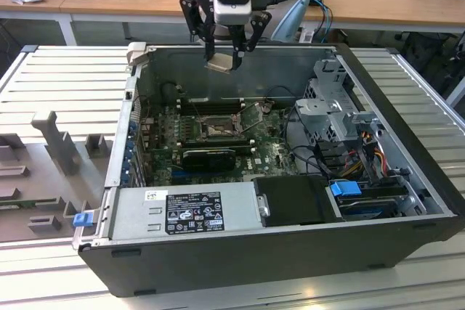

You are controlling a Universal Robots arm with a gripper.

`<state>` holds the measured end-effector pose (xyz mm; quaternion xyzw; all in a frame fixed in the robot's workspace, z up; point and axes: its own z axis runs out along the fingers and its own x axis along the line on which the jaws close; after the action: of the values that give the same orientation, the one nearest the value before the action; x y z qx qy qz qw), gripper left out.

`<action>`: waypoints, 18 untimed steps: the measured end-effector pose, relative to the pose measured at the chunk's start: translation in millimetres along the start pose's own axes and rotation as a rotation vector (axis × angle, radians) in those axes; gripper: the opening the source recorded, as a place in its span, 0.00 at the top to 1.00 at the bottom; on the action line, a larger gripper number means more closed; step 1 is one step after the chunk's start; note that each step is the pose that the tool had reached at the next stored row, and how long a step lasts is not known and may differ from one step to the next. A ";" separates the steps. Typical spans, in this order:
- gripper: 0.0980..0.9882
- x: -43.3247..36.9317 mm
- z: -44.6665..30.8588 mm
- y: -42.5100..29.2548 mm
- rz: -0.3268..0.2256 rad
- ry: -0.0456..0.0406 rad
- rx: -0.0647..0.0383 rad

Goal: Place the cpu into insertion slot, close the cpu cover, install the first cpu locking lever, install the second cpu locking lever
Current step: 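Place the cpu into insertion slot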

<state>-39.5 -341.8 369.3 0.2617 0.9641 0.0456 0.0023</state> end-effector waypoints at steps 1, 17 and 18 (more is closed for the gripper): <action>0.52 0.0 0.0 0.0 0.008 -0.0007 0.000; 0.52 0.0 0.3 0.0 0.103 -0.0092 -0.002; 0.52 0.0 0.3 0.0 0.108 -0.0097 -0.002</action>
<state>-39.5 -341.8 369.0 0.3138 0.9484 0.0454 0.0048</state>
